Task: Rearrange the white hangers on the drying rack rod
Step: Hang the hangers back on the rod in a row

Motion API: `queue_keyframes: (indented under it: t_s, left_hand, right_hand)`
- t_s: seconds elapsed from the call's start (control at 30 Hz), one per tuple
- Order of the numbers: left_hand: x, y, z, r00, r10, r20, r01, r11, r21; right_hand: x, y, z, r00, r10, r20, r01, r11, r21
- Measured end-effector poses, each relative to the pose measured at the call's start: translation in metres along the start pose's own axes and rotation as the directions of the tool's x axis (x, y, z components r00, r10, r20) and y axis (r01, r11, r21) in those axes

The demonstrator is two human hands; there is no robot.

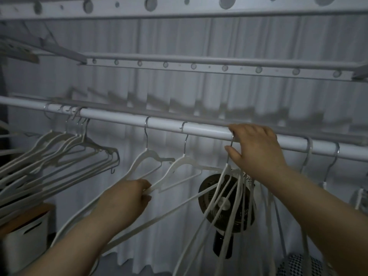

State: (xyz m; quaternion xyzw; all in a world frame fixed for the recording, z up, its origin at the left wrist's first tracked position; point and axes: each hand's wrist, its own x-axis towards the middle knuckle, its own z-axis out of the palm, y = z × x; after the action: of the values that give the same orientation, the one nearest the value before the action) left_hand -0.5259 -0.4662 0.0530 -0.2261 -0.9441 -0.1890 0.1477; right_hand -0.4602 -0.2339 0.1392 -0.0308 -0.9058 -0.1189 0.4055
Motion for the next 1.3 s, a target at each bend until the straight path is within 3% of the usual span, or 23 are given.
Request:
queue_keyframes:
  t_s: [0.27, 0.6, 0.73, 0.83, 0.93, 1.07, 1.17, 1.3]
  left_hand:
    - [0.012, 0.005, -0.003, 1.000, -0.014, 0.015, 0.016, 0.985, -0.170]
    - [0.036, 0.035, 0.001, 0.998, -0.047, 0.049, 0.056, 0.974, -0.218]
    - [0.012, 0.024, 0.010, 0.991, -0.122, 0.053, 0.131, 0.965, -0.228]
    - [-0.019, 0.010, 0.009, 0.979, -0.190, 0.075, 0.203, 0.941, -0.270]
    - [-0.056, -0.005, -0.004, 0.972, -0.227, 0.055, 0.234, 0.946, -0.223]
    - [-0.106, -0.025, -0.034, 0.976, -0.218, 0.025, 0.218, 0.952, -0.216]
    - [-0.138, -0.036, -0.055, 0.986, -0.162, 0.033, 0.165, 0.944, -0.287]
    - [-0.174, -0.056, -0.075, 0.987, -0.139, 0.079, 0.158, 0.912, -0.378]
  right_hand:
    - [-0.001, 0.005, 0.001, 1.000, -0.024, 0.000, 0.024, 0.999, -0.022]
    - [-0.003, 0.011, 0.001, 0.999, -0.053, -0.006, 0.053, 0.998, 0.024]
    - [-0.010, 0.004, -0.001, 0.979, -0.098, -0.177, 0.119, 0.986, 0.114]
    - [-0.013, -0.013, -0.008, 0.919, -0.268, -0.289, 0.313, 0.941, 0.125]
    - [-0.015, -0.037, -0.010, 0.926, -0.378, -0.019, 0.374, 0.908, 0.187]
    - [-0.026, -0.070, -0.002, 0.845, -0.411, 0.341, 0.332, 0.905, 0.266]
    - [-0.038, -0.096, -0.008, 0.768, -0.441, 0.464, 0.167, 0.837, 0.521]
    - [-0.047, -0.134, -0.026, 0.730, -0.534, 0.426, -0.032, 0.597, 0.802]
